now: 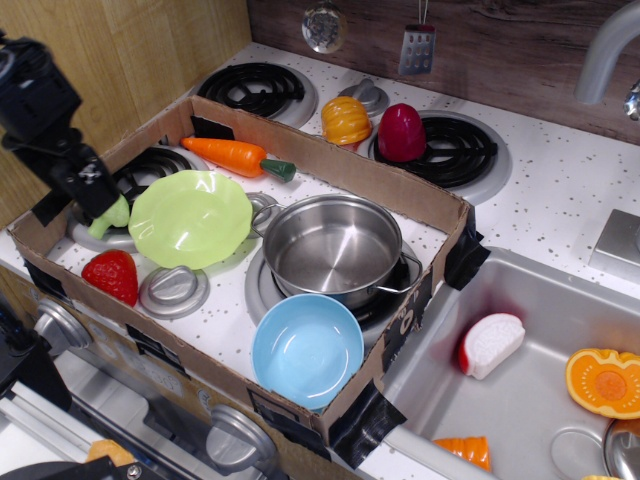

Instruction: Put broccoli in pot

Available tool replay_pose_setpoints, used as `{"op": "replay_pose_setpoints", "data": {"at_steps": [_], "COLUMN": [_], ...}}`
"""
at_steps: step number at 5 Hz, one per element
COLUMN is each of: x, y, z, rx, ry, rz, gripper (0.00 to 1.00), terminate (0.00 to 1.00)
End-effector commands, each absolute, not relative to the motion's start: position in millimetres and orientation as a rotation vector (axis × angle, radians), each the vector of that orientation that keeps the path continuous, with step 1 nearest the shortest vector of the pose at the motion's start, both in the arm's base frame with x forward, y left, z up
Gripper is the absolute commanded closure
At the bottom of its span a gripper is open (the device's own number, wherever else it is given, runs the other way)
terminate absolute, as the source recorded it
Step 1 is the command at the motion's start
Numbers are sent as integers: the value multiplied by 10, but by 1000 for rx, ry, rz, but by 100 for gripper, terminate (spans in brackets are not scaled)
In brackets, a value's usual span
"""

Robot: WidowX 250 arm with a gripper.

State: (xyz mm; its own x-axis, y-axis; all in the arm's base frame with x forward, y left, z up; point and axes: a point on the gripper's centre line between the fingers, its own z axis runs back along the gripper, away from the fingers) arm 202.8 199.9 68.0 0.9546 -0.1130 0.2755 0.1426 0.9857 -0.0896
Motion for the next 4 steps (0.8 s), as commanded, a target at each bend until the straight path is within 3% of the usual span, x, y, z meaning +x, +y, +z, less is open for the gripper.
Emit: {"op": "replay_pose_setpoints", "data": {"at_steps": [1, 4], "x": [2046, 2116], "y": [2278, 2207], "z": [658, 557], "rx": [-116, -172], "ry": [-337, -356], "rz": [-160, -221], "gripper": [0, 0], "terminate": [0, 0]}}
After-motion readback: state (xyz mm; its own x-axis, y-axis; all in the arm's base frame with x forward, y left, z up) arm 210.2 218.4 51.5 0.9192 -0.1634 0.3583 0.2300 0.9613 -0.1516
